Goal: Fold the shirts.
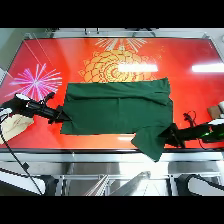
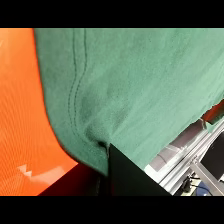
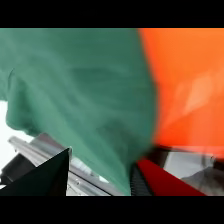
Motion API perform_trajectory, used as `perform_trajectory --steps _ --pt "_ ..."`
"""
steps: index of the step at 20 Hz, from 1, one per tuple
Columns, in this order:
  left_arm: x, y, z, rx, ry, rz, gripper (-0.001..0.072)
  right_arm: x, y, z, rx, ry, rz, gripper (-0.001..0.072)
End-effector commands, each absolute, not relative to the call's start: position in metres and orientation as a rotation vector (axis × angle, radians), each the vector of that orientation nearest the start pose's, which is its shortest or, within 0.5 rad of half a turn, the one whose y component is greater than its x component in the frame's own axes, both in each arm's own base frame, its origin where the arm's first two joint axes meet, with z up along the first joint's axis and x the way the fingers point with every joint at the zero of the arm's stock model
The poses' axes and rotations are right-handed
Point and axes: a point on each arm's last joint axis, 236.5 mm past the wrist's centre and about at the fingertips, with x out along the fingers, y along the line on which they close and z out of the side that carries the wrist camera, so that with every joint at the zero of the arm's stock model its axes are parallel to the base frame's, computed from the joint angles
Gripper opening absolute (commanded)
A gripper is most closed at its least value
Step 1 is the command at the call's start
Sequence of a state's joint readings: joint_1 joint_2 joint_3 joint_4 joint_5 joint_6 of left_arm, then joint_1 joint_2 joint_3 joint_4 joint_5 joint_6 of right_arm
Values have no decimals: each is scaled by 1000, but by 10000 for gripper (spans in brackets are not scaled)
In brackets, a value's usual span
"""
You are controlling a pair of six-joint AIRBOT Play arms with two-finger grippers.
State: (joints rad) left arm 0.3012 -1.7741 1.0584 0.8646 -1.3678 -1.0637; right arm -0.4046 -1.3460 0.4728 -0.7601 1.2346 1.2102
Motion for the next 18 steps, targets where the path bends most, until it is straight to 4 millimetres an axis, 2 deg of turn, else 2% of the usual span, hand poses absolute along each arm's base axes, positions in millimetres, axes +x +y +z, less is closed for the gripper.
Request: perform_trajectory --steps 1,2,3,4,6,8,10,13,14,15,18 --pt "321 -58 -130 -727 1677 -530 23 253 90 -124 1063 1483 196 457" --pt "321 -58 -130 -726 1677 -530 23 250 90 -123 1067 1493 206 371" --pt "321 -58 -130 -727 1677 -530 23 245 91 -121 1063 1510 227 235" --pt "321 -58 -130 -726 1677 -530 23 240 92 -118 1071 1527 247 219" --pt "320 -59 -129 -729 1682 -535 23 235 94 -107 1088 1537 296 43" --pt "313 -58 -123 -747 1703 -558 23 238 90 -89 1088 1503 345 29" --pt "308 -49 -115 -748 1728 -577 16 248 76 -59 1094 1433 388 28" --pt "311 -32 -99 -777 1721 -589 15 276 29 -9 1053 1239 352 28" --pt "313 -28 -96 -782 1715 -592 15 283 15 2 1048 1196 326 28" --pt "314 -26 -94 -782 1709 -591 15 286 8 8 1043 1176 319 28" --pt "323 -27 -89 -763 1689 -601 15 293 13 5 1020 1173 329 28"
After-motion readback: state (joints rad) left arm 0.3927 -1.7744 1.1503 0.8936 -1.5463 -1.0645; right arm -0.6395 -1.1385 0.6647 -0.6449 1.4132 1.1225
